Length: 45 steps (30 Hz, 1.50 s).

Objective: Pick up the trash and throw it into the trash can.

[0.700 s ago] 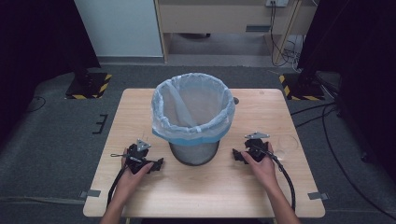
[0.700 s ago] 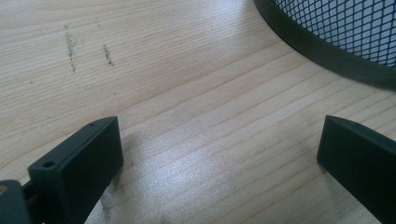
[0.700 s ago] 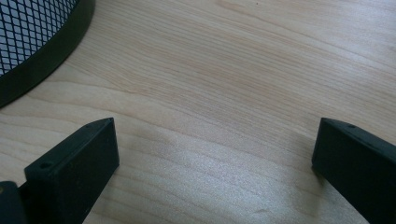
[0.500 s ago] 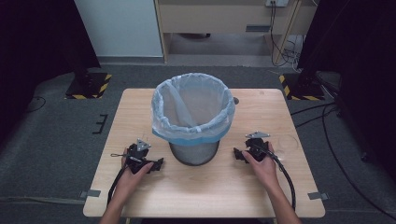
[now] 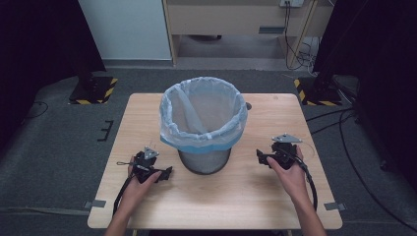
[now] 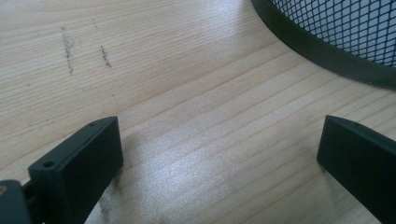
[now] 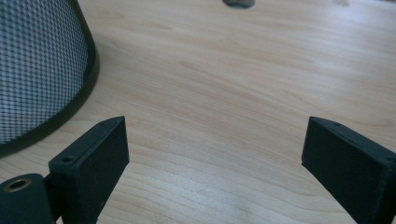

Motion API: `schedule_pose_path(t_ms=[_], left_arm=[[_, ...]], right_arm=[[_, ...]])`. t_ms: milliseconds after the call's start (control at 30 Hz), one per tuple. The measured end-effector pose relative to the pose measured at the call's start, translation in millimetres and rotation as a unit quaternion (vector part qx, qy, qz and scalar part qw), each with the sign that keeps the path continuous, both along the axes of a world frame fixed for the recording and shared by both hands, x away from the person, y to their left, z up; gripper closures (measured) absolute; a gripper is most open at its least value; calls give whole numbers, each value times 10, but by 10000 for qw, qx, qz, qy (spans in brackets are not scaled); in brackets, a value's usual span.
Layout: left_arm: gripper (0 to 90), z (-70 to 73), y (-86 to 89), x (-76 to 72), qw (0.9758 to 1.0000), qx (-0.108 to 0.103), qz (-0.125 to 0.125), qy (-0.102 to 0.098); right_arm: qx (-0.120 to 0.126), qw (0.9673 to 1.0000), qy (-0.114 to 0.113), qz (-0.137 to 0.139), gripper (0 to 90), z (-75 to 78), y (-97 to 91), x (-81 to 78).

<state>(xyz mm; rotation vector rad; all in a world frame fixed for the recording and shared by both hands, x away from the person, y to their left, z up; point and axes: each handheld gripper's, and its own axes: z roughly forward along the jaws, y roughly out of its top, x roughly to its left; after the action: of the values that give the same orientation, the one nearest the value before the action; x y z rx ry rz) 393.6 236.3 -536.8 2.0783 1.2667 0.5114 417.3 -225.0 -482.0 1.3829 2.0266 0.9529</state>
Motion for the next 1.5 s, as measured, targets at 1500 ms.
schedule_pose_path(t_ms=[1500], left_arm=[[0, 0, 0, 1, 10000, 0, -6, -1]], right_arm=[[500, 9945, -546, -745, 38, 391, -1018, -210]])
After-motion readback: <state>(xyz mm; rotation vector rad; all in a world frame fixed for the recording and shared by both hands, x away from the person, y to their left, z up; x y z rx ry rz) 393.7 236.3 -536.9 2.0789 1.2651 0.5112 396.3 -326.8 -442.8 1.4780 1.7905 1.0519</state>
